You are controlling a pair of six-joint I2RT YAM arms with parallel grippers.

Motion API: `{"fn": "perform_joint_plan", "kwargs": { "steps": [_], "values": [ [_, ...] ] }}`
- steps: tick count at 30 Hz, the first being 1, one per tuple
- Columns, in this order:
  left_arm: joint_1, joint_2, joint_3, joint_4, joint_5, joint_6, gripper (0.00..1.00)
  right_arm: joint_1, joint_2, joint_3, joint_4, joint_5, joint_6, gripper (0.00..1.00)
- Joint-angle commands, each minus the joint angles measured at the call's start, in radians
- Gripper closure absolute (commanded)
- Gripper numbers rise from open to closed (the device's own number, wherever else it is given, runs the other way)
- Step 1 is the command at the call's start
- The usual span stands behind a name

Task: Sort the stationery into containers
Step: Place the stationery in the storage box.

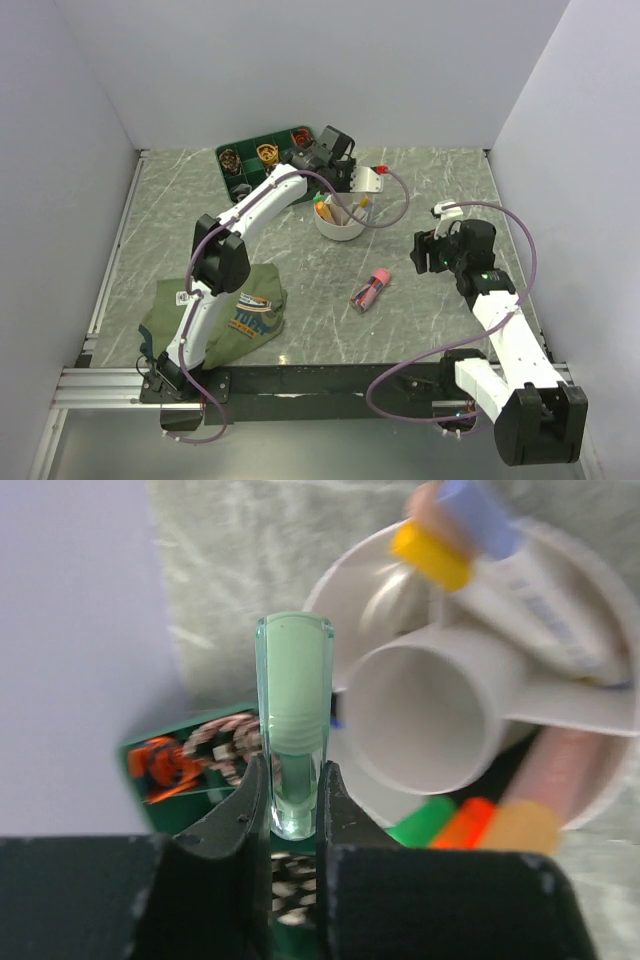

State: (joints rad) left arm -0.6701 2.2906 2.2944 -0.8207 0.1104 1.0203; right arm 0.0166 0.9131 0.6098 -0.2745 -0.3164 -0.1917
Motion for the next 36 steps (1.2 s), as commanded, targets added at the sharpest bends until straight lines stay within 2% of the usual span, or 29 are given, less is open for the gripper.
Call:
{"fn": "perform_joint_plan", "kwargs": {
  "steps": [1, 9, 17, 21, 32, 36],
  "values": [
    [0.003, 0.006, 0.023, 0.101, -0.104, 0.164, 0.84, -0.004, 0.010, 0.044, 0.057, -0.007, 0.006, 0.27],
    [0.004, 0.014, -0.026, 0.143, -0.107, 0.326, 0.75, -0.004, 0.013, 0.036, 0.061, 0.000, 0.000, 0.27],
    [0.004, 0.020, -0.039, 0.124, -0.118, 0.474, 0.75, -0.004, 0.035, 0.038, 0.090, -0.003, 0.008, 0.27],
    [0.004, 0.015, -0.073, 0.141, -0.118, 0.494, 0.71, -0.004, 0.036, 0.038, 0.092, -0.004, 0.006, 0.27],
    [-0.008, -0.016, -0.142, 0.158, -0.077, 0.489, 0.69, -0.004, 0.027, 0.027, 0.089, 0.002, 0.008, 0.27],
    [-0.008, -0.017, -0.153, 0.181, -0.078, 0.480, 0.63, -0.006, 0.027, 0.028, 0.087, 0.003, 0.005, 0.27]
  ]
}}
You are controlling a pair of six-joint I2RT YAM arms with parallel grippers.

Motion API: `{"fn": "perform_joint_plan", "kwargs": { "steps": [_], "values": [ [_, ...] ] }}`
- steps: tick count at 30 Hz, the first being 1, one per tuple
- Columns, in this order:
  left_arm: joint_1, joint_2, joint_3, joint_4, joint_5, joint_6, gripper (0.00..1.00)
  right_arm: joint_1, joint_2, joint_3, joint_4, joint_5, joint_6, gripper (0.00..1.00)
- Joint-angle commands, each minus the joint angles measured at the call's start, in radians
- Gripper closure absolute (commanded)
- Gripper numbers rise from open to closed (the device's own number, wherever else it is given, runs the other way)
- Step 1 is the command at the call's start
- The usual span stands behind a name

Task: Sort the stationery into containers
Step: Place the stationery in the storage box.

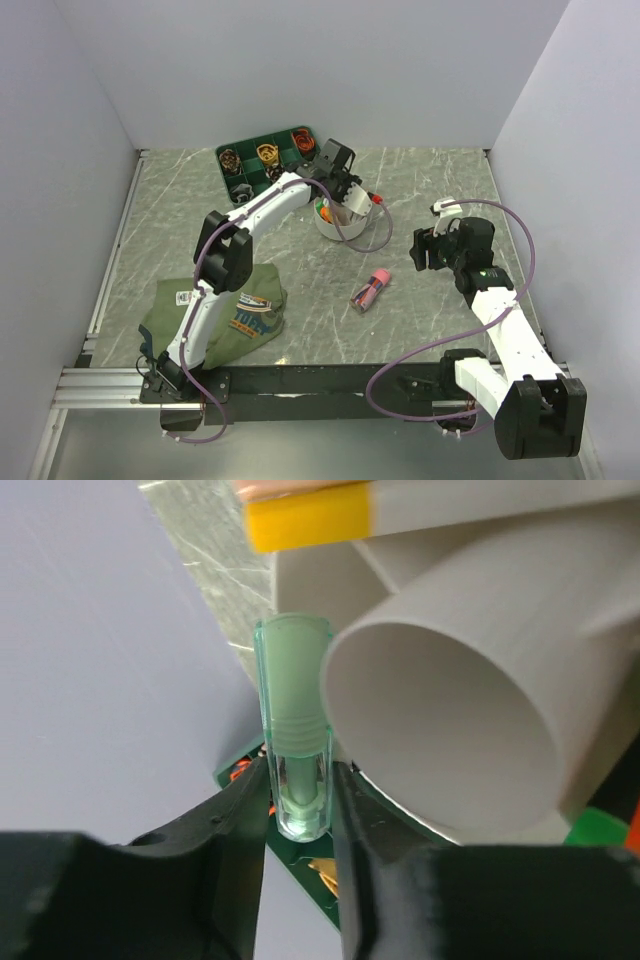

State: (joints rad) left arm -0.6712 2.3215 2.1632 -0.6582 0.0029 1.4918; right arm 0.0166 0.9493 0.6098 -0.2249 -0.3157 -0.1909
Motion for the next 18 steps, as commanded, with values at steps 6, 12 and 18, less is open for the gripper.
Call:
{"fn": "perform_joint_plan", "kwargs": {
  "steps": [6, 12, 18],
  "values": [
    [-0.005, -0.086, -0.071, 0.157, 0.009, -0.036, 0.48, -0.006, -0.012, 0.028, 0.033, 0.004, 0.002, 0.27],
    [0.010, -0.140, -0.078, 0.209, 0.019, -0.087, 0.45, -0.004, -0.012, 0.027, 0.035, 0.001, 0.001, 0.27],
    [0.022, -0.273, -0.196, 0.383, 0.000, -0.156, 0.39, -0.006, -0.007, 0.033, 0.035, -0.003, 0.002, 0.27]
  ]
}}
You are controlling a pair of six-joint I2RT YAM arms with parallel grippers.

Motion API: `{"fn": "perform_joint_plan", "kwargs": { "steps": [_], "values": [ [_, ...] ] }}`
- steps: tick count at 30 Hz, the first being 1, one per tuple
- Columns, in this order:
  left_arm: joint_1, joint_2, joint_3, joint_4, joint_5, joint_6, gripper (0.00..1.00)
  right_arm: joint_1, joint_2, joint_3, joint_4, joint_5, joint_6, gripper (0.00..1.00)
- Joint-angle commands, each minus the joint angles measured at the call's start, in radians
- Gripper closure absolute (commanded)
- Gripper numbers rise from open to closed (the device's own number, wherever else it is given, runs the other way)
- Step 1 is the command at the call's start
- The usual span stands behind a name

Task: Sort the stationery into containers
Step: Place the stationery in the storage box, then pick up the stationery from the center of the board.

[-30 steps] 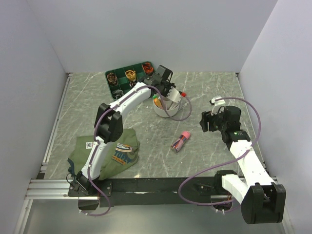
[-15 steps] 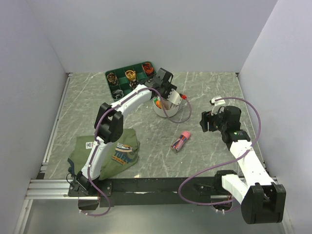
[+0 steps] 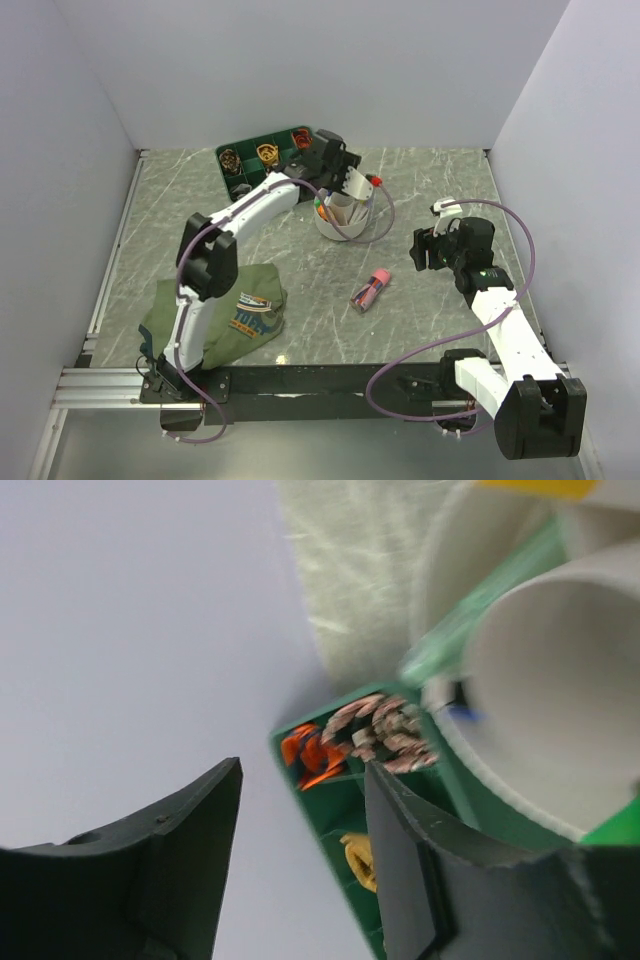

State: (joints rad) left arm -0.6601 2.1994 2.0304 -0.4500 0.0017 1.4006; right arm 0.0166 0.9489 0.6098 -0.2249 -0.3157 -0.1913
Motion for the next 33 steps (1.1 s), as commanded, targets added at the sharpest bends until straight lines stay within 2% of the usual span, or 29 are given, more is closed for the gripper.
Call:
{"fn": "perform_joint_plan", "kwargs": {
  "steps": [1, 2, 6, 8, 9, 10, 11, 12, 13, 16, 18, 22, 26, 27, 33],
  "values": [
    [0.013, -0.180, -0.081, 0.256, -0.062, -0.089, 0.38, -0.006, -0.007, 0.036, 0.033, -0.006, 0.003, 0.27],
    [0.016, -0.191, -0.094, 0.282, -0.086, -0.106, 0.36, -0.006, -0.007, 0.041, 0.032, -0.017, 0.001, 0.27],
    [0.045, -0.230, -0.134, 0.404, -0.221, -0.256, 0.18, -0.003, 0.007, 0.064, 0.006, -0.046, 0.003, 0.26],
    [0.074, -0.253, -0.121, 0.352, -0.270, -0.412, 0.14, -0.004, 0.017, 0.108, -0.027, -0.037, 0.097, 0.26],
    [0.085, -0.271, -0.115, 0.318, -0.275, -0.537, 0.13, -0.004, 0.034, 0.129, -0.072, -0.036, 0.155, 0.26],
    [0.099, -0.280, -0.114, 0.277, -0.272, -0.610, 0.11, -0.003, 0.040, 0.163, -0.095, -0.045, 0.291, 0.26],
    [0.125, -0.291, -0.117, 0.195, -0.261, -0.683, 0.10, -0.004, 0.054, 0.172, -0.115, -0.054, 0.364, 0.25],
    [0.137, -0.317, -0.125, 0.142, -0.249, -0.824, 0.10, -0.004, 0.060, 0.174, -0.141, -0.066, 0.436, 0.25],
    [0.146, -0.332, -0.140, 0.102, -0.230, -0.888, 0.09, -0.004, 0.067, 0.156, -0.148, -0.072, 0.563, 0.25],
    [0.168, -0.426, -0.269, 0.021, -0.149, -1.098, 0.09, -0.007, 0.099, 0.099, -0.151, -0.112, 0.761, 0.25],
    [0.169, -0.508, -0.404, 0.011, -0.088, -1.211, 0.09, -0.004, 0.128, 0.091, -0.183, -0.114, 0.802, 0.25],
    [0.178, -0.595, -0.590, -0.007, -0.028, -1.308, 0.08, -0.001, 0.204, 0.136, -0.257, -0.034, 0.881, 0.25],
    [0.244, -0.641, -0.656, -0.019, 0.033, -1.394, 0.07, 0.037, 0.301, 0.191, -0.254, -0.002, 0.958, 0.25],
    [0.261, -0.650, -0.667, -0.019, 0.064, -1.457, 0.07, 0.051, 0.312, 0.205, -0.267, 0.012, 0.967, 0.25],
    [0.366, -0.664, -0.703, -0.006, 0.116, -1.545, 0.07, 0.170, 0.364, 0.242, -0.298, 0.076, 1.032, 0.26]
  ]
}}
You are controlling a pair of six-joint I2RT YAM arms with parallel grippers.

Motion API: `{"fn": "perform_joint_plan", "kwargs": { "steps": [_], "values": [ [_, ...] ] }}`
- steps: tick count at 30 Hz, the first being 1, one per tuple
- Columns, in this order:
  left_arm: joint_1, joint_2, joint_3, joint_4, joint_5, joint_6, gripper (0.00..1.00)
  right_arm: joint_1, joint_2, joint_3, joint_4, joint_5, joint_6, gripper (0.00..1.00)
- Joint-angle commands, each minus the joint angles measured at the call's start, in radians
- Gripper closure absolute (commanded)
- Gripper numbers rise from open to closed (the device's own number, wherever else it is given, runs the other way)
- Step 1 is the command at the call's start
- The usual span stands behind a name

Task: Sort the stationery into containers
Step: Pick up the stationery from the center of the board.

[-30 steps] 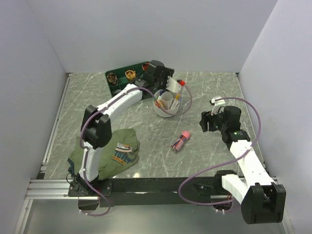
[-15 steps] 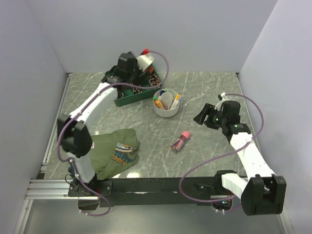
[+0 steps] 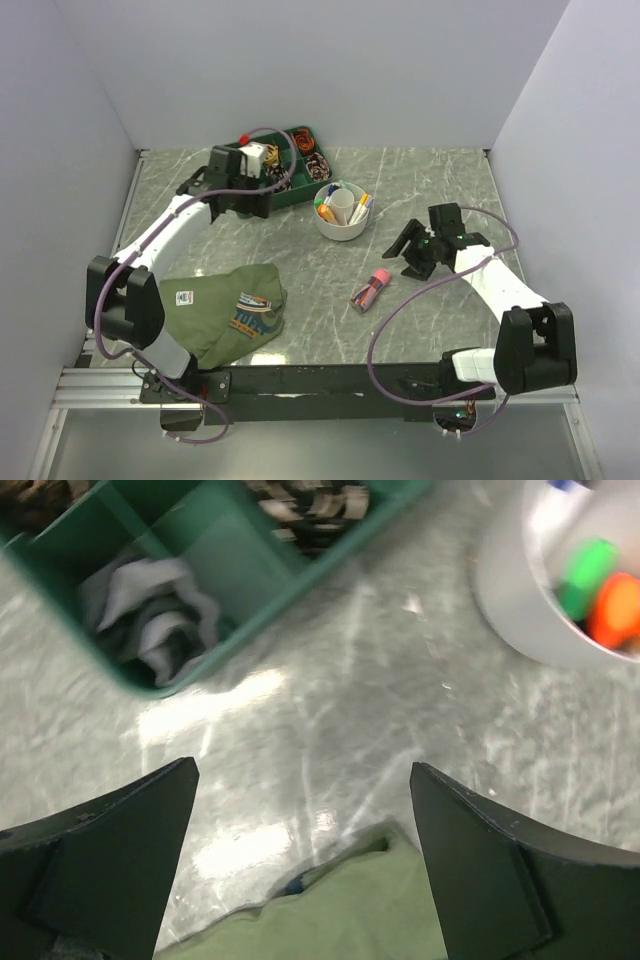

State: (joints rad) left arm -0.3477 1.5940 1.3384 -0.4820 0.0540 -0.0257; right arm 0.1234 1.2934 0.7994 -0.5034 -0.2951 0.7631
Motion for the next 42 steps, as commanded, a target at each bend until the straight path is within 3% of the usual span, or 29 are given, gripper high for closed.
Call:
{"fn": "perform_joint_plan", "kwargs": {
  "steps": [1, 10, 33, 36, 39, 40, 41, 42],
  "values": [
    [0.059, -0.060, -0.019, 0.028, 0.064, -0.120, 0.07, 0.071, 0.029, 0.055, -0.023, 0.063, 0.099, 0.26],
    [0.099, -0.080, -0.018, 0.026, 0.064, -0.102, 0.07, 0.160, 0.133, 0.121, -0.173, 0.188, 0.173, 0.29],
    [0.159, -0.154, -0.090, 0.042, 0.090, -0.105, 0.07, 0.298, 0.339, 0.116, -0.072, 0.171, 0.157, 0.38],
    [0.168, -0.157, -0.084, 0.036, 0.093, -0.106, 0.07, 0.317, 0.350, 0.086, -0.084, 0.180, 0.144, 0.47],
    [0.176, -0.152, -0.076, 0.034, 0.095, -0.105, 0.07, 0.323, 0.328, 0.061, -0.093, 0.189, 0.125, 0.72],
    [0.177, -0.146, -0.074, 0.034, 0.095, -0.103, 0.07, 0.323, 0.316, 0.064, -0.098, 0.204, 0.117, 0.90],
    [0.177, -0.144, -0.067, 0.034, 0.098, -0.102, 0.07, 0.320, 0.301, 0.082, -0.107, 0.215, 0.098, 0.99],
    [0.179, -0.140, -0.061, 0.033, 0.101, -0.102, 0.08, 0.315, 0.261, 0.093, -0.112, 0.224, 0.084, 1.00]
  ]
}}
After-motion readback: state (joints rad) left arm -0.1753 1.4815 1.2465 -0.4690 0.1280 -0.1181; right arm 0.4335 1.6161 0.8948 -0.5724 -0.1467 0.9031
